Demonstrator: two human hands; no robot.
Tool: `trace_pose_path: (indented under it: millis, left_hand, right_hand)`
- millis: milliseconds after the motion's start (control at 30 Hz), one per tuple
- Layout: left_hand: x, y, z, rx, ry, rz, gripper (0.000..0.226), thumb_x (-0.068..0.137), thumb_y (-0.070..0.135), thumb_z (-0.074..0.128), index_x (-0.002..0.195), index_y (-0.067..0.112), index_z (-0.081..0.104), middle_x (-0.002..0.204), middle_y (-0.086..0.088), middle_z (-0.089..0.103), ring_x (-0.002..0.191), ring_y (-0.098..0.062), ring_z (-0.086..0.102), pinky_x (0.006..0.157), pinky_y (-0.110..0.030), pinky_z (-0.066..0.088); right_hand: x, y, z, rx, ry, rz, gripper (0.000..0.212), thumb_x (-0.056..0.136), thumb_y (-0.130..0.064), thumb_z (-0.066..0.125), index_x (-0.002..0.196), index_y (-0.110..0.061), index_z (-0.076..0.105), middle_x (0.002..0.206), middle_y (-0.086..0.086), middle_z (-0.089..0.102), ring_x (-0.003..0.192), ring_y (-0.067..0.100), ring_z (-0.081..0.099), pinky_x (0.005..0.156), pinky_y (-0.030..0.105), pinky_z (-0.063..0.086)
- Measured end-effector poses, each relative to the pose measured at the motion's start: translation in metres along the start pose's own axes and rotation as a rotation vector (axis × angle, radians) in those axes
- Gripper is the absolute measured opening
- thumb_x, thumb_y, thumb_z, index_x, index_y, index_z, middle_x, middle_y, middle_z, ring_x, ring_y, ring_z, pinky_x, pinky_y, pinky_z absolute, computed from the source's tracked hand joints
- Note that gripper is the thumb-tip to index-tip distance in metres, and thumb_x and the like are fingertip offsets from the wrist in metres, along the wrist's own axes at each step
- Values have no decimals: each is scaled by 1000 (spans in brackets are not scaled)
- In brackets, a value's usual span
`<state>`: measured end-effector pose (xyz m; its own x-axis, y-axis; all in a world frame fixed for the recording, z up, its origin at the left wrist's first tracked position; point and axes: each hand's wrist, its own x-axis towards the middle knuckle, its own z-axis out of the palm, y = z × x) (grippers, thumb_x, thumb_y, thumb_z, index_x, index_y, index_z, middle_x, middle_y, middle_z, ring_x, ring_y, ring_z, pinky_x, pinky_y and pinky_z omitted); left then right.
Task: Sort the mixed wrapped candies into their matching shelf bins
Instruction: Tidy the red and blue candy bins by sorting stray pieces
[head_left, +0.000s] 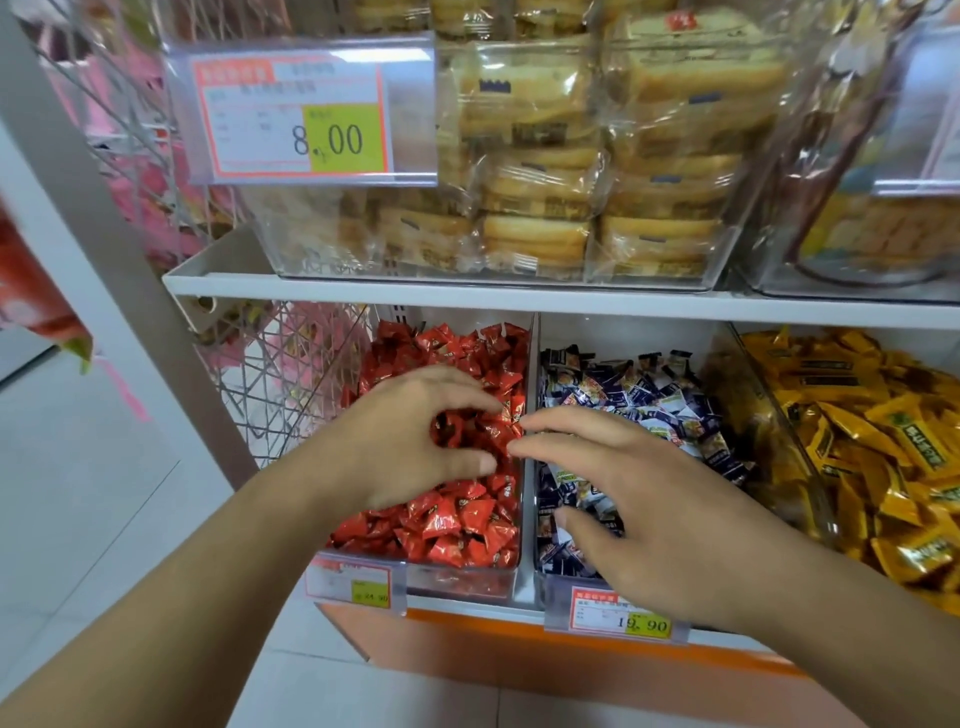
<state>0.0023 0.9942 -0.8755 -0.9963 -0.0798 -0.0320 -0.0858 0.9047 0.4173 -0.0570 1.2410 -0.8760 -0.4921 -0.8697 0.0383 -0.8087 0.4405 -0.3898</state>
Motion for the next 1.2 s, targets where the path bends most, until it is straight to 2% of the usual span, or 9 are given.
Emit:
trace_pose_path:
  millis: [100, 433, 533, 633, 767, 867, 933, 1100, 1200]
  left_hand:
    - [-1, -2, 6, 76, -186, -39, 74, 78, 55, 81, 144, 55, 47, 158, 25, 29, 147, -7, 28, 122, -38, 25]
    - [15, -11, 21, 42, 129, -33, 38, 75, 34, 90, 110, 38, 75, 115, 14, 69, 102, -6, 63, 95, -29, 52]
    - [17, -8, 18, -10, 218, -40, 26, 78, 29, 88, 99, 38, 74, 106, 13, 70, 69, -2, 67, 70, -27, 58]
    - [19, -7, 8, -91, 364, -62, 20, 82, 28, 86, 96, 36, 75, 90, 14, 69, 44, 1, 54, 44, -12, 40]
    - [18, -14, 2, -41, 443, -40, 36, 86, 34, 81, 120, 37, 69, 127, 17, 64, 100, -2, 63, 82, -5, 42]
    - [14, -21, 8, 92, 352, -41, 59, 86, 43, 78, 140, 43, 55, 155, 14, 41, 141, -15, 42, 115, -34, 40]
    - [9, -17, 8, 134, 330, -39, 58, 87, 45, 76, 140, 47, 53, 156, 10, 40, 142, -21, 41, 114, -47, 42]
    - [1, 0, 14, 61, 282, 32, 27, 85, 28, 80, 109, 38, 73, 108, 16, 62, 95, 0, 59, 90, -25, 52]
    - [1, 7, 25, 93, 124, 64, 24, 86, 27, 78, 107, 37, 74, 100, 17, 65, 90, 0, 61, 85, -26, 55]
  right_hand:
    - [0, 2, 2, -6, 5, -1, 58, 104, -33, 57, 154, -51, 34, 154, -46, 10, 147, -16, 9, 106, 1, 6]
    - [0, 4, 4, -19, 22, -9, 60, 103, -29, 59, 154, -51, 35, 155, -44, 14, 148, -14, 9, 111, 5, 5]
    - [0, 4, 3, -25, 20, -8, 60, 103, -28, 59, 154, -51, 36, 154, -44, 16, 147, -15, 9, 110, 3, 4]
    - [0, 3, 3, -20, 20, -1, 60, 103, -27, 59, 153, -52, 36, 154, -45, 16, 147, -15, 9, 114, 8, 6]
    - [0, 2, 3, -11, 17, 7, 61, 103, -27, 60, 152, -53, 36, 153, -46, 16, 147, -14, 9, 115, 12, 9]
    - [1, 1, 2, -9, 14, 6, 61, 102, -25, 61, 152, -52, 38, 153, -45, 18, 147, -14, 9, 115, 11, 9]
    - [1, 1, 1, -11, 18, 4, 61, 102, -24, 61, 152, -51, 39, 152, -44, 20, 146, -14, 10, 112, 7, 7]
    - [1, 1, 2, -17, 18, 3, 61, 101, -23, 61, 152, -48, 40, 152, -42, 21, 147, -15, 8, 110, 2, 4]
    - [1, 1, 3, -23, 24, 0, 61, 101, -24, 62, 152, -48, 40, 153, -42, 21, 147, -14, 7, 114, 7, 5]
